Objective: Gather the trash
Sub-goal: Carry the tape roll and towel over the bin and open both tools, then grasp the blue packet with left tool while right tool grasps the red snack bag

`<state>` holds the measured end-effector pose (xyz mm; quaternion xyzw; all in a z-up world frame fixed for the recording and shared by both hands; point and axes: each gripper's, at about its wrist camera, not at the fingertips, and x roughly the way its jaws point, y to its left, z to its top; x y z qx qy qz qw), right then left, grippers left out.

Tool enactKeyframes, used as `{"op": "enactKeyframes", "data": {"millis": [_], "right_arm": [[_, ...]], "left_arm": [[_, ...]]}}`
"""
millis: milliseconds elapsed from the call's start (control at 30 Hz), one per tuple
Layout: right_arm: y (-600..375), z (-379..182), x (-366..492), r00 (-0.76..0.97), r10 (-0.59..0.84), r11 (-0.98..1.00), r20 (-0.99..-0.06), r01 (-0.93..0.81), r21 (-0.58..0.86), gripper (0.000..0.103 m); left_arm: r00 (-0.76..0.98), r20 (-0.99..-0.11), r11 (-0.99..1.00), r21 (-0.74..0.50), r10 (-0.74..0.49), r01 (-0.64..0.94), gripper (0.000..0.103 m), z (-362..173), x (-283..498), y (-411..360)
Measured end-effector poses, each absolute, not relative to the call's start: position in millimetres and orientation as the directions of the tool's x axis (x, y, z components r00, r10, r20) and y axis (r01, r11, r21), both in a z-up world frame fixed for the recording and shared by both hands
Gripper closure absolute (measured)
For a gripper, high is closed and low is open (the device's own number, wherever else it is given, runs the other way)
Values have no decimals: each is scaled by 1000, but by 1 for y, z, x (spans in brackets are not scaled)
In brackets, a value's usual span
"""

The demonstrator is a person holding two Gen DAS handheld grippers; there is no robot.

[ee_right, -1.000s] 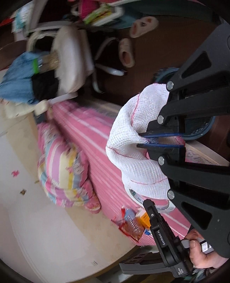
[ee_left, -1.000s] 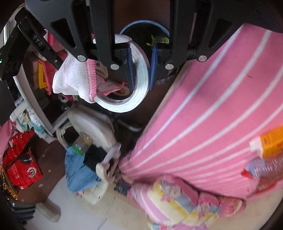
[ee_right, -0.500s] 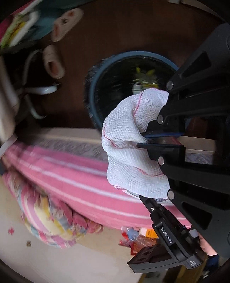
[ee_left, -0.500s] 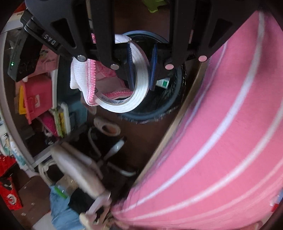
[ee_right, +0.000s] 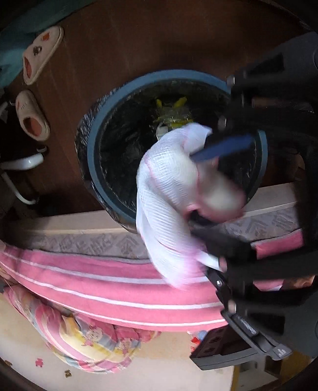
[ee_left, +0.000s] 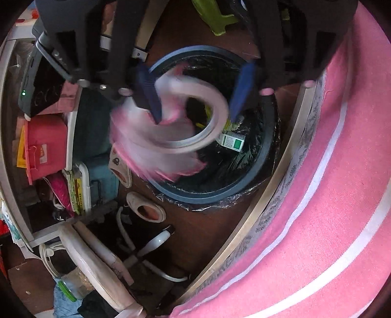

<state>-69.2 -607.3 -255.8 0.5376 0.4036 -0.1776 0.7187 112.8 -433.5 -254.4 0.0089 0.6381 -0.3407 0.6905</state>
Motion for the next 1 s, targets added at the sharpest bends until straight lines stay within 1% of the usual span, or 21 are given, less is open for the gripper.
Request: {"op": "enactKeyframes", "data": {"millis": [33,67,133,167,200,267,367,467,600,667,800,833,933,1000], "right_arm": [[-606,-252,-71,602,151,363,-784,705,610,22],[-605,-250,-72,595,124,369,-794,715,593,13],[-601,-239,-74,573,60,397,-818,738,546,11],[-600,-235,-74,564,43,413,-824,741,529,8],[-597,-228,-73,560,22,440,-828,738,511,6],[-591,-213,-70,586,-19,499,-810,708,501,6],[-576,-182,-68,658,-82,607,-749,629,486,5],[-557,-150,-70,761,-92,667,-642,526,528,5],[-536,-117,-68,811,-117,735,-574,459,499,5],[-522,-96,-65,836,-95,782,-540,398,479,5],[-496,-63,-53,848,-22,833,-530,309,459,5],[-487,-53,-51,849,-1,845,-528,282,454,5],[-459,-25,-47,885,28,875,-464,203,440,5],[-436,-9,-40,901,59,890,-429,148,432,5]], "left_arm": [[-47,-889,766,-419,-456,488,41,-254,112,-434],[-43,-890,767,-416,-455,489,35,-253,112,-435],[-26,-883,772,-424,-469,474,34,-246,113,-431],[-13,-876,773,-432,-482,465,34,-241,115,-428],[-4,-872,773,-436,-490,461,33,-238,116,-426],[26,-862,778,-444,-507,445,32,-228,117,-418],[81,-837,785,-467,-541,407,30,-207,118,-401],[135,-816,790,-482,-562,379,29,-187,118,-385],[251,-754,785,-518,-607,340,30,-149,114,-351],[293,-719,773,-546,-630,323,28,-133,112,-336],[429,-610,741,-602,-667,296,25,-89,106,-291],[465,-583,739,-603,-666,302,22,-76,103,-279],[554,-505,733,-591,-661,337,20,-39,94,-242],[590,-470,730,-595,-656,338,17,-22,92,-217]]}}
